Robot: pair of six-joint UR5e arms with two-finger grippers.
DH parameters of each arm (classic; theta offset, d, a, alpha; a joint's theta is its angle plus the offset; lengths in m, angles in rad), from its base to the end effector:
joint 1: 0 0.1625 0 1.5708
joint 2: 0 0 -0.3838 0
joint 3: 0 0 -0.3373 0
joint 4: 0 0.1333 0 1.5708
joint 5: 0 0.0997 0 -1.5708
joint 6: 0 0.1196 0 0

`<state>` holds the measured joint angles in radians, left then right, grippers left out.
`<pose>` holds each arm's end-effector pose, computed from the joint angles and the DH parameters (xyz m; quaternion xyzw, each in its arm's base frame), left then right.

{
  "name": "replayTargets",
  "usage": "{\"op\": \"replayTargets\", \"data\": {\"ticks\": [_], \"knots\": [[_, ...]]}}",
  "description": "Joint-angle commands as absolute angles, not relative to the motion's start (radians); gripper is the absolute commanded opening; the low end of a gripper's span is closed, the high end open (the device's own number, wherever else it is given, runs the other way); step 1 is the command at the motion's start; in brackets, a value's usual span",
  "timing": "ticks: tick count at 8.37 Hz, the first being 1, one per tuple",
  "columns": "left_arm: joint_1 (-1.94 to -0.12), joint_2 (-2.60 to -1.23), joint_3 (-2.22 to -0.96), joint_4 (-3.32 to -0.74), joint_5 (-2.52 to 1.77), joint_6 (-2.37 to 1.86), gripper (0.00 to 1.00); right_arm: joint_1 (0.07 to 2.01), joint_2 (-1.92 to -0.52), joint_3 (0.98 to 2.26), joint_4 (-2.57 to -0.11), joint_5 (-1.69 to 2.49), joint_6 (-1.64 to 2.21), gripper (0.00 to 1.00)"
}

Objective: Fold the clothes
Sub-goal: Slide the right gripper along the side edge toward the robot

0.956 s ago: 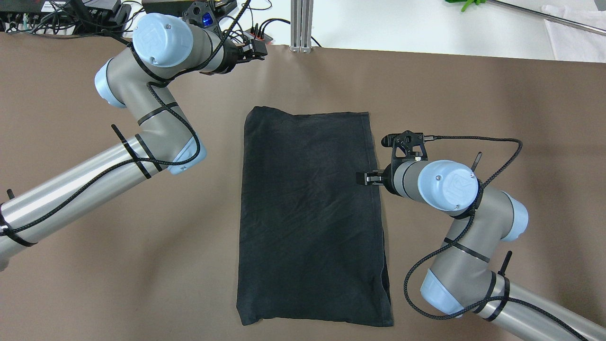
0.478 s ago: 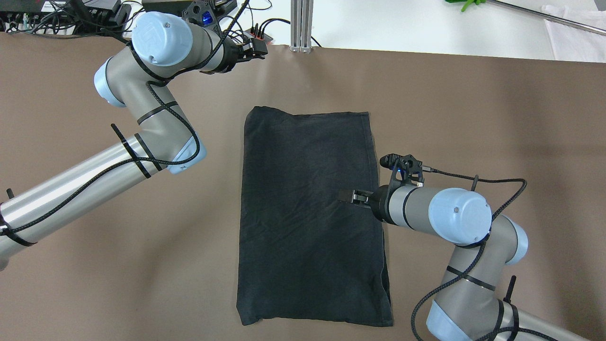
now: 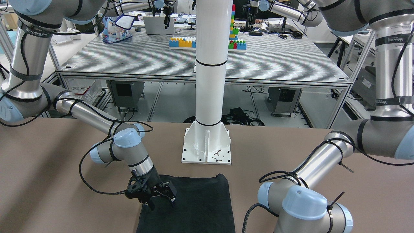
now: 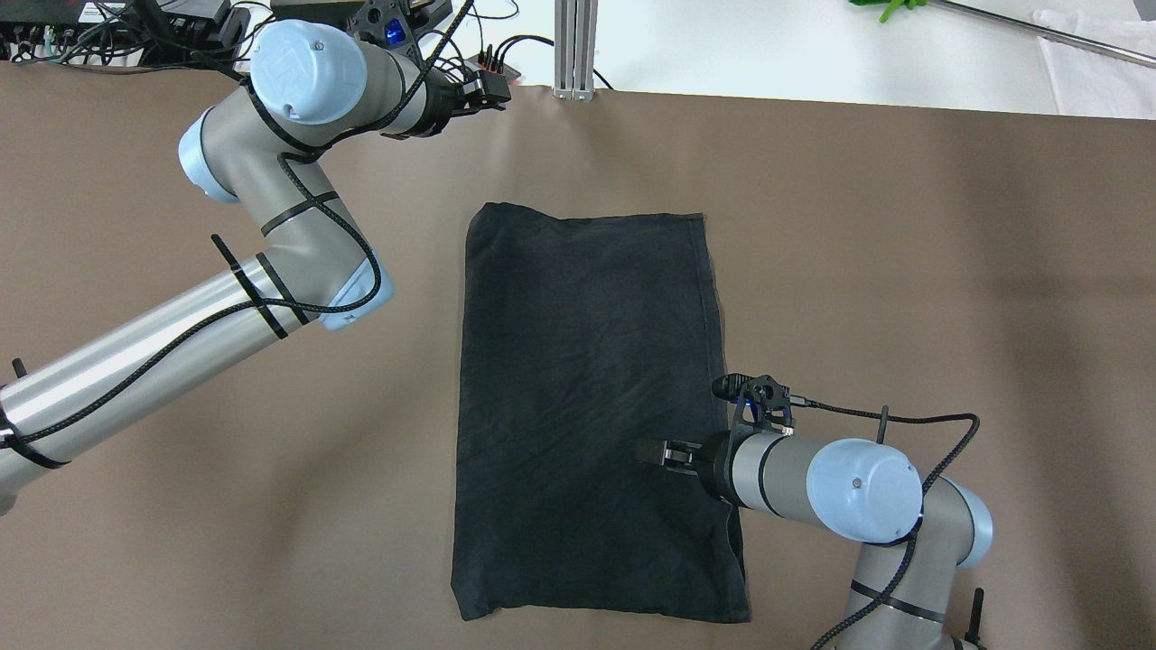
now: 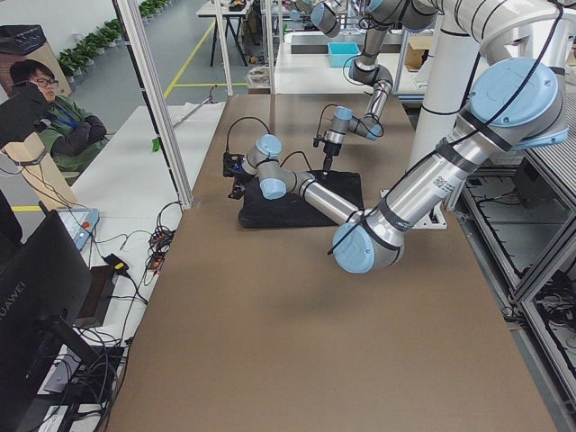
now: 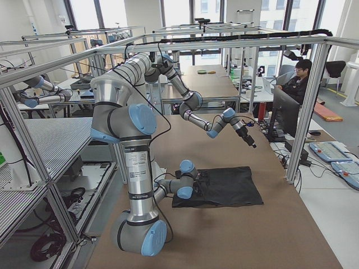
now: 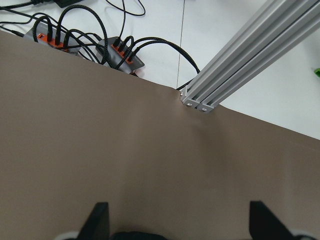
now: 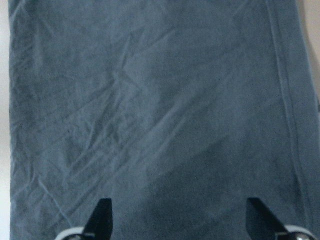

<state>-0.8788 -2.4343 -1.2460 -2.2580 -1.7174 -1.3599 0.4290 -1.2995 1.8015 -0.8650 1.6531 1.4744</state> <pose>0.3743 -0.6332 0.1850 0.2461 0.5217 -0.2276 0.7845 -0.4446 -0.3391 0.3191 0.1146 -0.5567 0.1131 0.8150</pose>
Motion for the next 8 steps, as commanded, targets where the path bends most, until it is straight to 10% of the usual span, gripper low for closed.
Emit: {"op": "replayTargets", "data": {"ticks": [1,8], "knots": [[-0.884,-2.434,-1.246,-2.257,-1.717,-1.359,1.00,0.422,-1.344,1.789,-0.864,1.655,1.471,0.94],[-0.885,-2.434,-1.247,-2.256,-1.717,-1.358,1.00,0.433,-1.362,1.894,-0.865,1.663,1.566,0.94]]}}
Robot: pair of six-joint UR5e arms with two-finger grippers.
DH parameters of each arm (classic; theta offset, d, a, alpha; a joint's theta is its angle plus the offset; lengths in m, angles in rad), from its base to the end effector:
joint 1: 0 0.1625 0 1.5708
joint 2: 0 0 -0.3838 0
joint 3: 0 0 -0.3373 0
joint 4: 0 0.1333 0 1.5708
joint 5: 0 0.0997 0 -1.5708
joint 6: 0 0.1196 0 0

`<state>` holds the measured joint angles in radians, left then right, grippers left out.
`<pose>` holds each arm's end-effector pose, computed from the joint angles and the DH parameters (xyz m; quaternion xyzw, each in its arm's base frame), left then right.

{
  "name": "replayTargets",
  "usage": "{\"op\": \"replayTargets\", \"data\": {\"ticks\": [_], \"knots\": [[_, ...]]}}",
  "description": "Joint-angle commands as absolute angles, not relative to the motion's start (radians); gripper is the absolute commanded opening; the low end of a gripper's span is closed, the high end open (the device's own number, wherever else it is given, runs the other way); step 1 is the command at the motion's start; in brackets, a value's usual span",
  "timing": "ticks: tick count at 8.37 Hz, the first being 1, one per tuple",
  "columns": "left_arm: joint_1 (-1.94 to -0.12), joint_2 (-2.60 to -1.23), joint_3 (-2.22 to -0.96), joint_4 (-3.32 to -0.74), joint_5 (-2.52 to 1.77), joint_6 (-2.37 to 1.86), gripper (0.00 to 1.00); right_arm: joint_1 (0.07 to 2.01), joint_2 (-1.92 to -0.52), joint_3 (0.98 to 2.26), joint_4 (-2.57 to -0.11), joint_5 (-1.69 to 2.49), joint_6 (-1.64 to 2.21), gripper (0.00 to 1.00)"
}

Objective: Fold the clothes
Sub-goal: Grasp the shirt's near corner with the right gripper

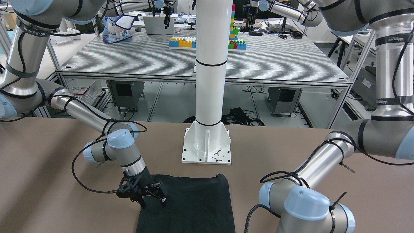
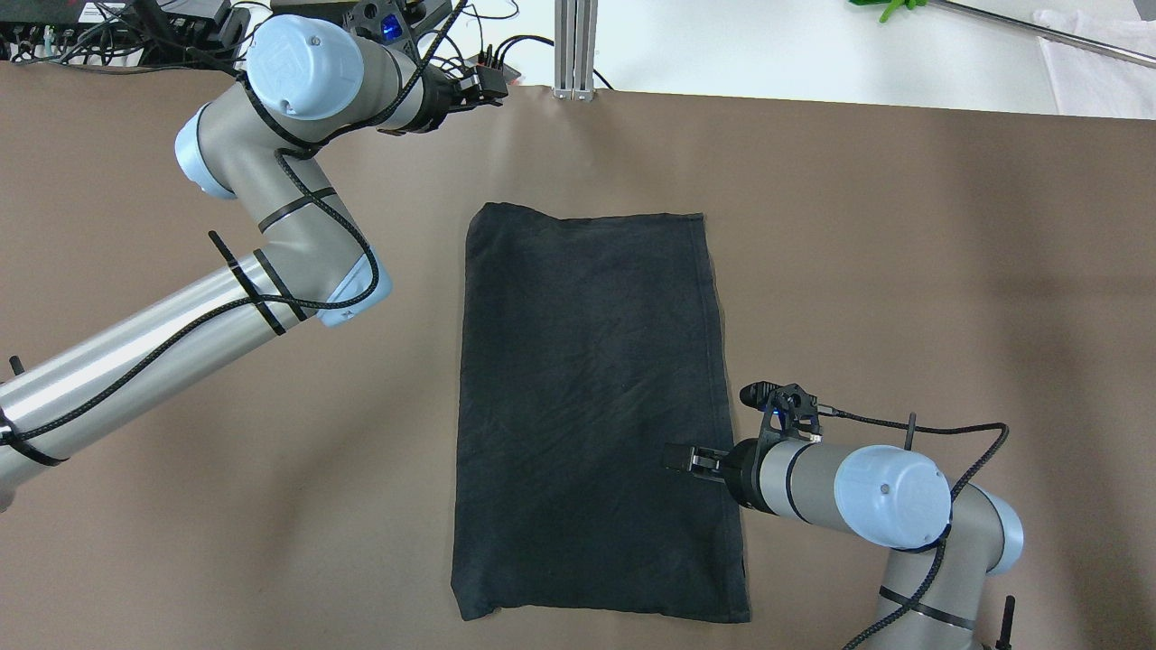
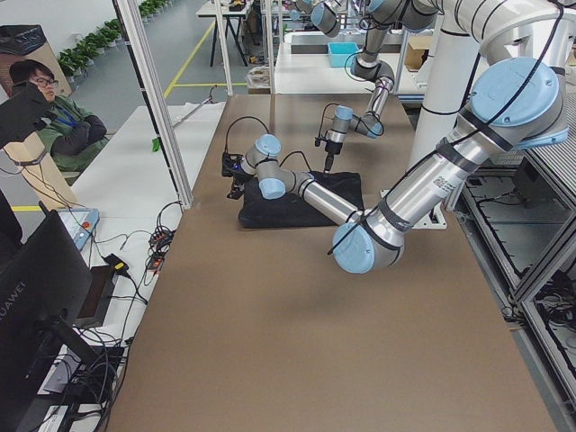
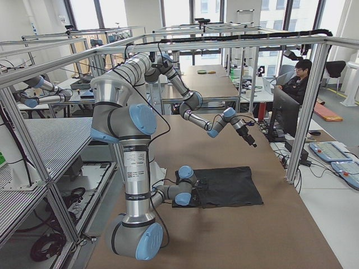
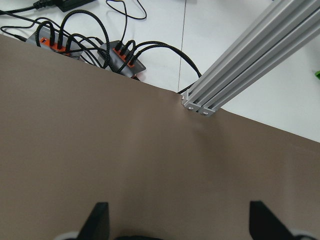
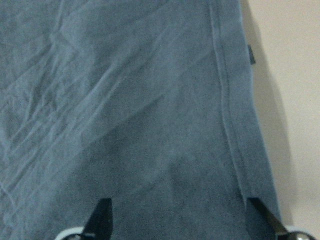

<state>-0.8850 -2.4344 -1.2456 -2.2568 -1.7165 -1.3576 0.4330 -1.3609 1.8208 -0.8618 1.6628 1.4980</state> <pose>0.3704 -0.6357 0.1853 0.2483 0.5200 -0.2295 0.7844 -0.4305 -0.3338 0.3430 0.1008 -0.5432 0.1243 0.8242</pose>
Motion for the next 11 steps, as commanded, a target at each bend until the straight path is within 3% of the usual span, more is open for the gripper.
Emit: {"op": "replayTargets", "data": {"ticks": [1,7,11], "knots": [[-0.885,-2.434,-1.247,-2.258,-1.717,-1.358,1.00,0.419,-1.364,1.896,-0.864,1.649,1.689,0.94],[-0.884,-2.434,-1.250,-2.252,-1.712,-1.358,1.00,0.330,-1.456,1.894,-0.775,1.609,1.824,0.94],[-0.884,-2.434,-1.250,-2.252,-1.709,-1.361,1.00,0.247,-1.442,1.802,-0.716,1.543,1.822,0.94]]}}
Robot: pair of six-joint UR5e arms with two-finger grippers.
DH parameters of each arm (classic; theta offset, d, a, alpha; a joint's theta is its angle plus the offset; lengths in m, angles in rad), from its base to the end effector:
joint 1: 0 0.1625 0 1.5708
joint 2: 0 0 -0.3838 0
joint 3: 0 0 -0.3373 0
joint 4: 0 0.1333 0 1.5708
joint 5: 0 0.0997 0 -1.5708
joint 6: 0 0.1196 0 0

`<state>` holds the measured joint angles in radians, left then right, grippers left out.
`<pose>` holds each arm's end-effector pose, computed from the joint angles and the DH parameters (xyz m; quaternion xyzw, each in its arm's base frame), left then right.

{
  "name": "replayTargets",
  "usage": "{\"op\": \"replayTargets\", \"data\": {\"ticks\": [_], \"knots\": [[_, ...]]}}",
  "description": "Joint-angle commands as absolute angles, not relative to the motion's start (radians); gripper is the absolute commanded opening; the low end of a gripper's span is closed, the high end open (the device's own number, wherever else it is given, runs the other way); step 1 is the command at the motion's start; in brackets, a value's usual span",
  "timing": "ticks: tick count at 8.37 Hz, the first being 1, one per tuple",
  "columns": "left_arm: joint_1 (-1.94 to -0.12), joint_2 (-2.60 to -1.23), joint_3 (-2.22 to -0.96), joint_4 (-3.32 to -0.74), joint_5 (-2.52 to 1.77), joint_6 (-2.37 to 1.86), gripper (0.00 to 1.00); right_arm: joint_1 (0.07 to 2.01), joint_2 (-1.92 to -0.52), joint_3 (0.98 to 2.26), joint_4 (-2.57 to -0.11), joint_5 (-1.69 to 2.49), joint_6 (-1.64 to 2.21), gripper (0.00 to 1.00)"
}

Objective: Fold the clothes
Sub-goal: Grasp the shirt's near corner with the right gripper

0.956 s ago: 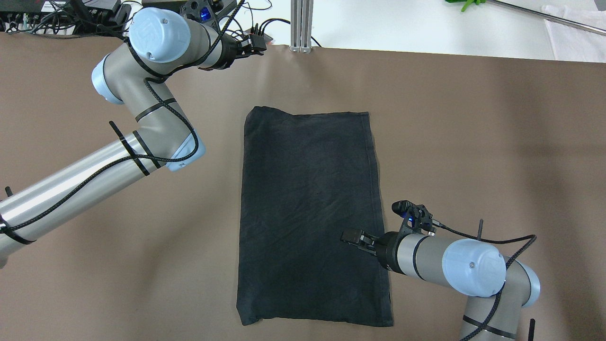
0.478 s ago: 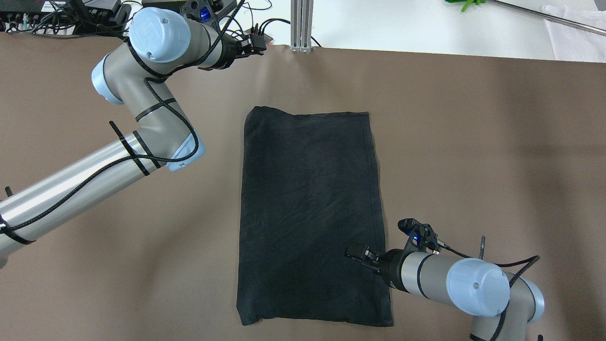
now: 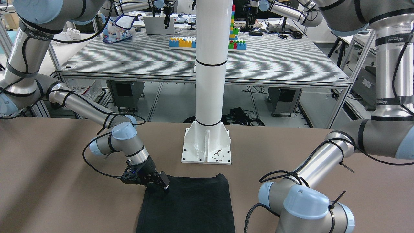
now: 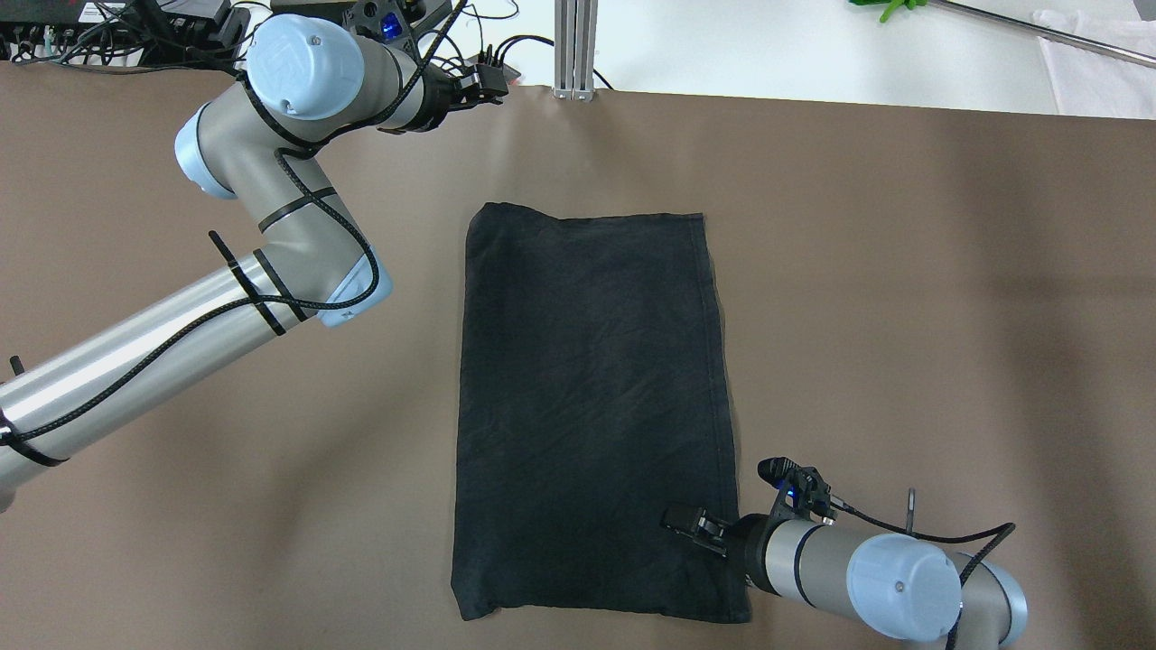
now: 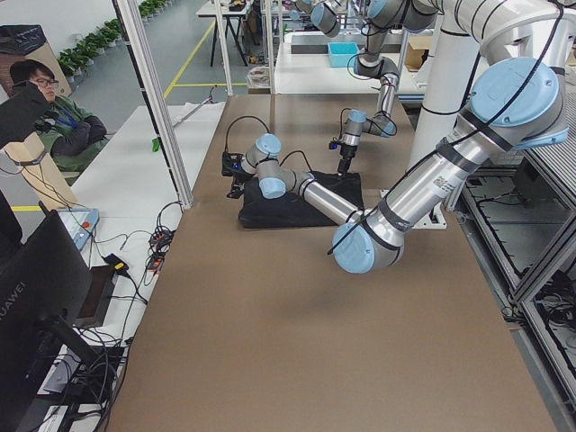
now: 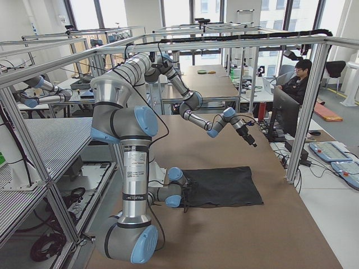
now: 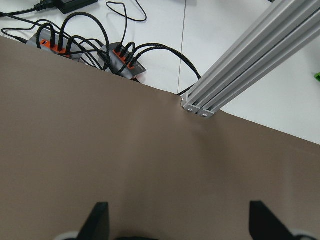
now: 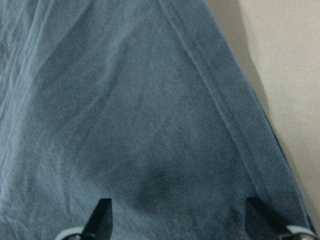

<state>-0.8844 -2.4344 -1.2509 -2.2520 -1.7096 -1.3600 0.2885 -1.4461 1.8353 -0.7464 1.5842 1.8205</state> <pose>0.3696 -0.6353 0.1837 0.2501 0.5192 -0.2321 0.7836 -0.4483 -0.2704 0.3637 0.0056 -0.5702 0.2147 0.7929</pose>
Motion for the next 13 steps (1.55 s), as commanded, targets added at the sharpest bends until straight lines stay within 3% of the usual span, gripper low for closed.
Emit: {"op": "replayTargets", "data": {"ticks": [1,2,3,4,5,11,13], "knots": [[-0.885,-2.433,-1.250,-2.252,-1.709,-1.361,1.00,0.242,-1.440,1.802,-0.716,1.543,1.821,0.94],[-0.884,-2.433,-1.250,-2.252,-1.709,-1.361,1.00,0.232,-1.427,1.799,-0.724,1.542,1.824,0.94],[-0.884,-2.431,-1.250,-2.252,-1.709,-1.361,1.00,0.232,-1.404,1.795,-0.732,1.542,1.825,0.81],[-0.884,-2.428,-1.250,-2.252,-1.709,-1.361,1.00,0.230,-1.401,1.796,-0.730,1.530,1.847,0.25],[-0.884,-2.427,-1.250,-2.253,-1.709,-1.361,1.00,0.227,-1.393,1.796,-0.730,1.529,1.848,0.00],[-0.877,-2.427,-1.261,-2.252,-1.700,-1.364,1.00,0.268,-1.367,1.804,-0.735,1.531,1.901,0.00],[-0.884,-2.413,-1.330,-2.200,-1.794,-1.390,1.00,0.291,-1.368,1.804,-0.733,1.540,1.884,0.00]]}}
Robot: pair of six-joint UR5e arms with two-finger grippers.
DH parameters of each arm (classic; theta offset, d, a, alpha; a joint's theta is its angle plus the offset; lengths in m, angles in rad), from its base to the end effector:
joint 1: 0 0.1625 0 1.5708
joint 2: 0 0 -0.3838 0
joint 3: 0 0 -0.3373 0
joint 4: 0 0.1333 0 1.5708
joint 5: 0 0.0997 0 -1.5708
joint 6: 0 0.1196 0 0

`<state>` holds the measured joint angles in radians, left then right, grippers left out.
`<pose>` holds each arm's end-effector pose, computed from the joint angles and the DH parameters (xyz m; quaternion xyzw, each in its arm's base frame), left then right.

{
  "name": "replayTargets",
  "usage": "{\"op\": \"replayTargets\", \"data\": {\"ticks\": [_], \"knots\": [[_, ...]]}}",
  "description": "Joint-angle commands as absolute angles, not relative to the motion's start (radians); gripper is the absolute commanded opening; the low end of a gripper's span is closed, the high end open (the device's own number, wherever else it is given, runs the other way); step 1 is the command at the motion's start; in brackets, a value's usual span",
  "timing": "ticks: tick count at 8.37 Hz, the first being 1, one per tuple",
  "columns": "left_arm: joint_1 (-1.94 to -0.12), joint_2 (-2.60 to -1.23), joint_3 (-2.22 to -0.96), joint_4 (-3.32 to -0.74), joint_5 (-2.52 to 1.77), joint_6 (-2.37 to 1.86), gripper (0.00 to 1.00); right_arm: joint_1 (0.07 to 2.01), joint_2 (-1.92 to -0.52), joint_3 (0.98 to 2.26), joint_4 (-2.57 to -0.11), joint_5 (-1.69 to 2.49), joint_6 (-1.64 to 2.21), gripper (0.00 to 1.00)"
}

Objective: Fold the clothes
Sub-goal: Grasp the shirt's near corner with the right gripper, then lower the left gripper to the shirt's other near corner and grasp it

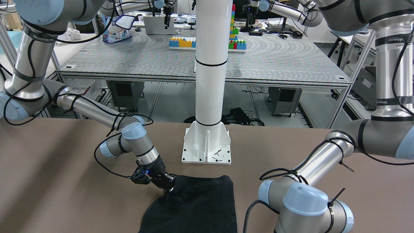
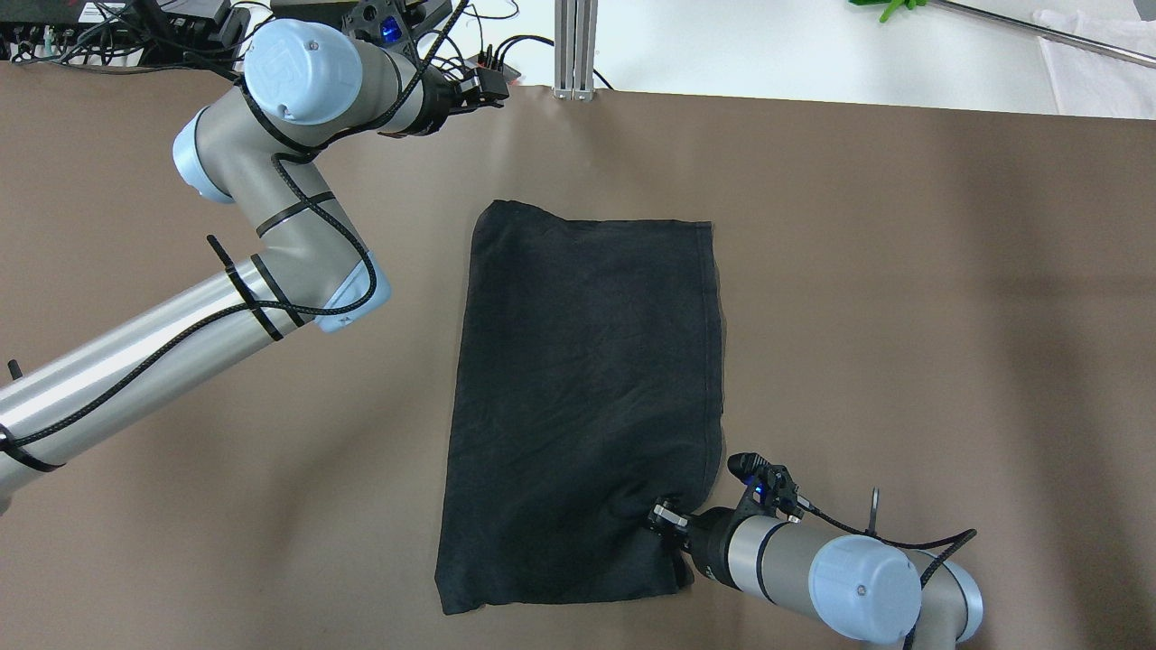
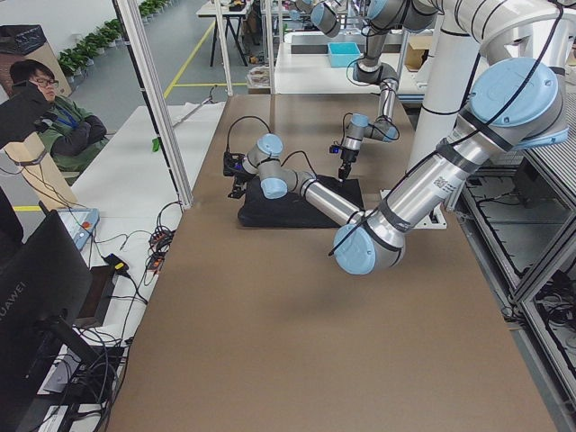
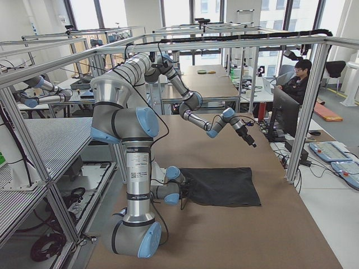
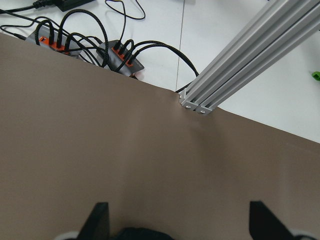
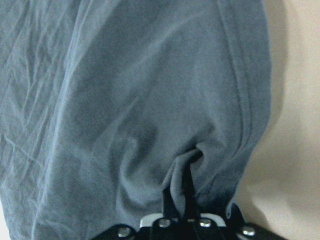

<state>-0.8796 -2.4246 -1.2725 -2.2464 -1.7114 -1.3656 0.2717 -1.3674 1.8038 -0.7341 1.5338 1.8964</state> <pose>0.3697 -0.6296 0.1823 0.2482 0.5229 -0.2312 0.7820 -0.4704 -0.2740 0.3356 -0.0011 -0.5945 0.2471 0.7652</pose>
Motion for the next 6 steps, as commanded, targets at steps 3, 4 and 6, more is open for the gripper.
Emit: {"op": "replayTargets", "data": {"ticks": [3,4,6], "knots": [[-0.762,-2.242,-1.612,-2.157,-1.798,-1.689,1.00,0.318,-1.373,1.825,-0.729,1.615,1.882,0.00],[-0.737,-2.170,-1.697,-2.155,-1.763,-1.745,1.00,0.322,-1.376,1.854,-0.735,1.618,1.882,0.00],[-0.613,-2.035,-1.852,-2.155,-1.671,-1.807,1.00,0.322,-1.379,1.884,-0.735,1.620,1.882,0.00]]}}
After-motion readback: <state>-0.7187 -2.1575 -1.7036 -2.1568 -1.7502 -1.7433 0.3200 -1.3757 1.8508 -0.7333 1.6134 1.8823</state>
